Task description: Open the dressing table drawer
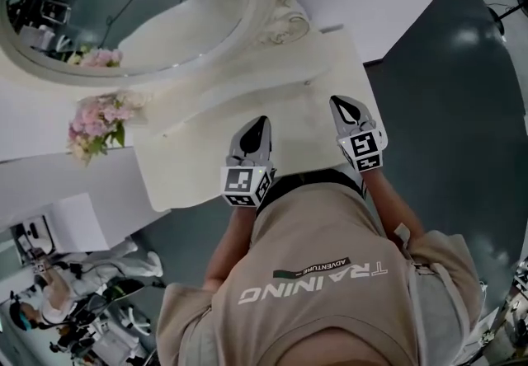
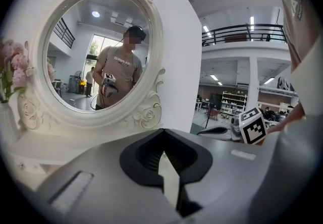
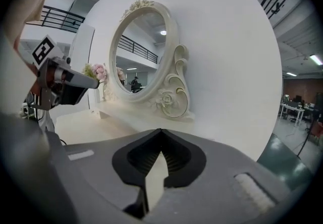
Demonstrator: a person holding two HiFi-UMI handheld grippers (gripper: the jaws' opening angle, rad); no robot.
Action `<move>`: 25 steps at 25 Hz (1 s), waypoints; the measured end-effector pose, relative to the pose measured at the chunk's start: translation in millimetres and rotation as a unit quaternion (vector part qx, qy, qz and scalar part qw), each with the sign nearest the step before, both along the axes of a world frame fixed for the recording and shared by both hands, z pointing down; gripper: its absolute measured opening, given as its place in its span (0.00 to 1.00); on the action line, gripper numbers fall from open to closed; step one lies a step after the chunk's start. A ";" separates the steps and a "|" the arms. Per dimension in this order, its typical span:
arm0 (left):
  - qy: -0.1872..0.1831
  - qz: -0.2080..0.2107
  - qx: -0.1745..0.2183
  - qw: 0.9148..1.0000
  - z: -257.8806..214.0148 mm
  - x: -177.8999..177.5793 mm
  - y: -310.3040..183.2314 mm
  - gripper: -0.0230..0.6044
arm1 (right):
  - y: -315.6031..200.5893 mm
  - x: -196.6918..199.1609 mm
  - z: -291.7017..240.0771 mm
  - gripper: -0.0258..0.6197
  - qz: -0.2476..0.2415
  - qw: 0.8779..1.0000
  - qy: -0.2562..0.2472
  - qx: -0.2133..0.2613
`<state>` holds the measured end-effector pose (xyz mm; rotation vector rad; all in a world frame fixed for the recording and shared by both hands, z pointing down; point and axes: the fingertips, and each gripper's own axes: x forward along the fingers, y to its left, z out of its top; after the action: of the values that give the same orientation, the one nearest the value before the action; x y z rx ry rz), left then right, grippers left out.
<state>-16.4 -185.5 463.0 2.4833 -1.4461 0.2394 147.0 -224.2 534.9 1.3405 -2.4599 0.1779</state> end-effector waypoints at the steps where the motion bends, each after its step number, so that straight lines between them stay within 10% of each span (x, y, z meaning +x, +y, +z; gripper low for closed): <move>1: 0.002 -0.002 0.002 1.000 -0.7 -3.4 -1.7 0.07 | -2.9 -3.6 4.5 0.04 0.000 1.000 0.003 -0.004; 25: -0.010 -0.015 -0.067 0.998 46.1 -57.5 -61.5 0.07 | -77.7 -55.4 131.5 0.18 0.023 0.992 0.025 -0.125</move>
<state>-73.9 -247.0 509.1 2.3570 -1.4248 0.3437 91.6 -301.9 666.5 1.2768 -2.2779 0.4421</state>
